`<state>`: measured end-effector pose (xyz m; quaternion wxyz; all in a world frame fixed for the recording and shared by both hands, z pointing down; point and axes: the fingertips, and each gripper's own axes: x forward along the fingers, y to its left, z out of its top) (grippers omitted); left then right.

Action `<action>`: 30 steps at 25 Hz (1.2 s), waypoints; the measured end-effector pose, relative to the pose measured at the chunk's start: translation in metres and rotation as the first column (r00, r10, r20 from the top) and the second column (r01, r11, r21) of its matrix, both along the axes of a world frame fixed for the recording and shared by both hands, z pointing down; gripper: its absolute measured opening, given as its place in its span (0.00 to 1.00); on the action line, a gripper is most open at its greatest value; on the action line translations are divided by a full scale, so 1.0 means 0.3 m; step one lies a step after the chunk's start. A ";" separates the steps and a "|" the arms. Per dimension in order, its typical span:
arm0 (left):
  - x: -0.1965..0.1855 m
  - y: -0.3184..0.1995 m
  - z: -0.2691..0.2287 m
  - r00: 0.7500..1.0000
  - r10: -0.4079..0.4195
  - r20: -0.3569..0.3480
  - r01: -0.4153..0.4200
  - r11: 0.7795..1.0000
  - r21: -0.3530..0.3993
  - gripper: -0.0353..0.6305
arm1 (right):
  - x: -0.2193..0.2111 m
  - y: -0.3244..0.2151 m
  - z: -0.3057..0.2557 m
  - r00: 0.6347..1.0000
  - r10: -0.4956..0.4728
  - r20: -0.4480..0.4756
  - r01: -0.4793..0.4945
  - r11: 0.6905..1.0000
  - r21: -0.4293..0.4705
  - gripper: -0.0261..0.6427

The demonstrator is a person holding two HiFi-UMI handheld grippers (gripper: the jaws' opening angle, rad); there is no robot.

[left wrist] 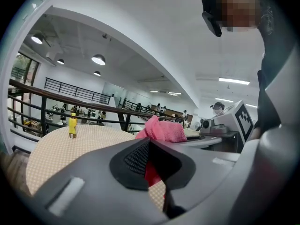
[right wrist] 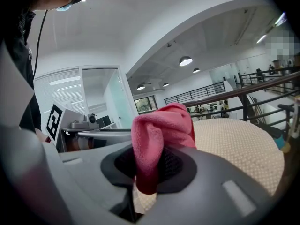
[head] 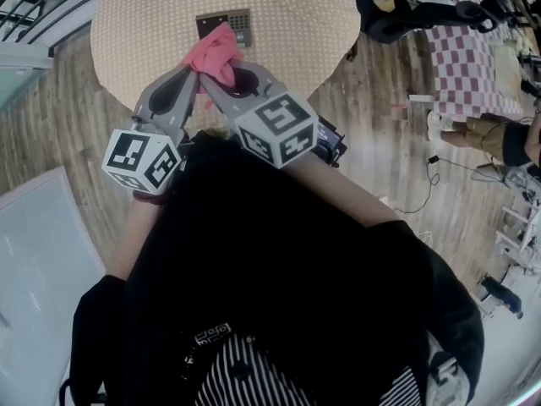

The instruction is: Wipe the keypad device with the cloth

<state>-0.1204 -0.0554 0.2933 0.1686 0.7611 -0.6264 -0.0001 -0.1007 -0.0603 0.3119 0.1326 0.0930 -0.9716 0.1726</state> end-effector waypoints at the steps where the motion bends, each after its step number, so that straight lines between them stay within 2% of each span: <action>1: -0.007 -0.023 -0.002 1.000 0.016 -0.003 -0.016 1.000 0.003 0.04 | -0.006 -0.021 -0.002 1.000 0.018 -0.003 -0.018 1.000 0.001 0.15; 7: -0.077 -0.128 -0.004 0.993 0.116 -0.016 -0.116 0.993 0.014 0.04 | -0.076 -0.123 -0.004 0.994 0.109 -0.026 -0.108 0.994 0.014 0.15; 16: -0.291 -0.221 0.047 0.968 0.238 -0.082 -0.239 0.971 -0.007 0.04 | -0.287 -0.203 0.040 0.972 0.218 -0.090 -0.219 0.976 0.004 0.15; 23: -0.392 -0.221 0.173 0.947 0.256 -0.195 -0.271 0.961 -0.054 0.04 | -0.384 -0.200 0.154 0.955 0.248 -0.165 -0.254 0.967 -0.013 0.15; 30: -0.394 -0.275 0.240 0.921 0.324 -0.217 -0.353 0.929 -0.109 0.04 | -0.391 -0.252 0.229 0.934 0.285 -0.215 -0.302 0.952 -0.048 0.15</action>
